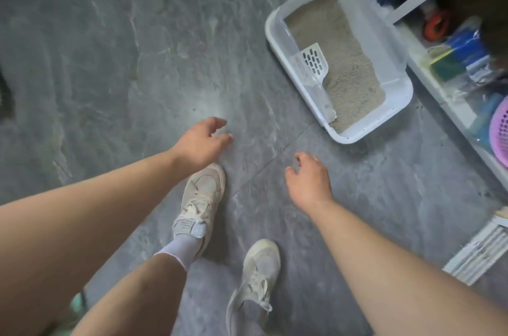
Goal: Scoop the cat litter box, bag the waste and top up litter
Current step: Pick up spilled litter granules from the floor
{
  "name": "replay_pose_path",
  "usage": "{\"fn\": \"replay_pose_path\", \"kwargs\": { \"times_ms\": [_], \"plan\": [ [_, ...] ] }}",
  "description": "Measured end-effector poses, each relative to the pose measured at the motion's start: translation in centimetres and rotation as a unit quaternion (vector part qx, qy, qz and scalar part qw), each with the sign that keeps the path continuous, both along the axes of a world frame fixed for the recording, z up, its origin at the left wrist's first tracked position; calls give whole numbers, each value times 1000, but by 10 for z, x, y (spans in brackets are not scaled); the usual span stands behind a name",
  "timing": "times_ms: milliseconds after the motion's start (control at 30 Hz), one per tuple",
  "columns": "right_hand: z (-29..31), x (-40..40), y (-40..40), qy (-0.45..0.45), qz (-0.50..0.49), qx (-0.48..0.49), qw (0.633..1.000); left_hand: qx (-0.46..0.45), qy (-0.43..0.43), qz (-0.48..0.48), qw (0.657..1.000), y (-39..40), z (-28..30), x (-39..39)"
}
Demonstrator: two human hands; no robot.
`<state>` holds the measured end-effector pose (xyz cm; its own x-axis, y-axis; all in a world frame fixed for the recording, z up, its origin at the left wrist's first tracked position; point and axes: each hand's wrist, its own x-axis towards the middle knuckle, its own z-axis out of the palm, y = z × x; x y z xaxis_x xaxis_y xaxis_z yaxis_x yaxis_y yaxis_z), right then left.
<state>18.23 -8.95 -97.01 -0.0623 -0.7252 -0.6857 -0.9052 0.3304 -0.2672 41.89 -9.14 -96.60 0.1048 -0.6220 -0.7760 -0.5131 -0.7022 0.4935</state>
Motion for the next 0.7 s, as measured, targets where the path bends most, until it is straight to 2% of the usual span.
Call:
{"fn": "replay_pose_path", "kwargs": {
  "times_ms": [67, 267, 400, 500, 700],
  "plan": [
    [-13, 3, -7, 6, 2, 2, 1000, -7, 32, 71, 997, -15, -13, 2],
    [-74, 7, -38, 13, 17, -24, 999, -46, 67, 27, 996, -53, -69, -1],
    [-123, 6, -60, 1, 41, -78, 996, -72, 114, 67, 989, -67, -119, 0],
    [-149, 6, -74, 0, 96, -101, 990, -108, 120, 80, 984, -70, -149, 2],
    [-188, 18, -102, 29, 150, -116, 981, -137, 162, 116, 970, -67, -181, 15]
  ]
}}
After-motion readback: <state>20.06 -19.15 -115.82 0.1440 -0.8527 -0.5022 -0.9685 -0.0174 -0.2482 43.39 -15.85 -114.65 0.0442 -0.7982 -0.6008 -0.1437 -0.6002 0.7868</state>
